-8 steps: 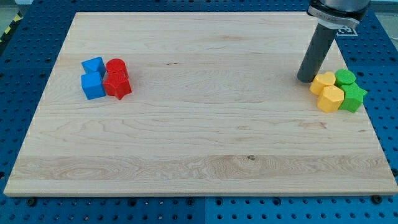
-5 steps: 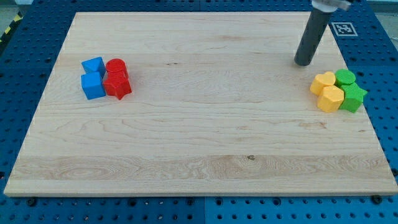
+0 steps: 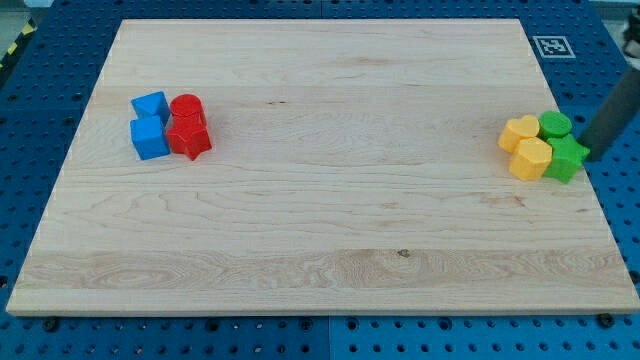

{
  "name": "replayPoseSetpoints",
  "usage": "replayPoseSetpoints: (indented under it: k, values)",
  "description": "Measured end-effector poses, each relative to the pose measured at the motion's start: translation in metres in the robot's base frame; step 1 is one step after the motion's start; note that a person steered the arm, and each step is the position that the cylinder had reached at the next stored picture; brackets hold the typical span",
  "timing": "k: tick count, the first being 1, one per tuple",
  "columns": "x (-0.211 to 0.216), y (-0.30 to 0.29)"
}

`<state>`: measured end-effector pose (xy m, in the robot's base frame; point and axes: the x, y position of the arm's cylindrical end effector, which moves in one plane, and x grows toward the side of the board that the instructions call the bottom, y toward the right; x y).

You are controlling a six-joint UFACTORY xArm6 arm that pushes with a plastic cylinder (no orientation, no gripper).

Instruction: Slide the green circle up and left

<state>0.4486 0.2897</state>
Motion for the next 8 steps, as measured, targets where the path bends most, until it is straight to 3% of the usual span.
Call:
replayPoseSetpoints:
  k: [3, 4, 8]
  values:
    - [-0.05, -0.018]
    - [-0.074, -0.05]
    - [-0.085, -0.079]
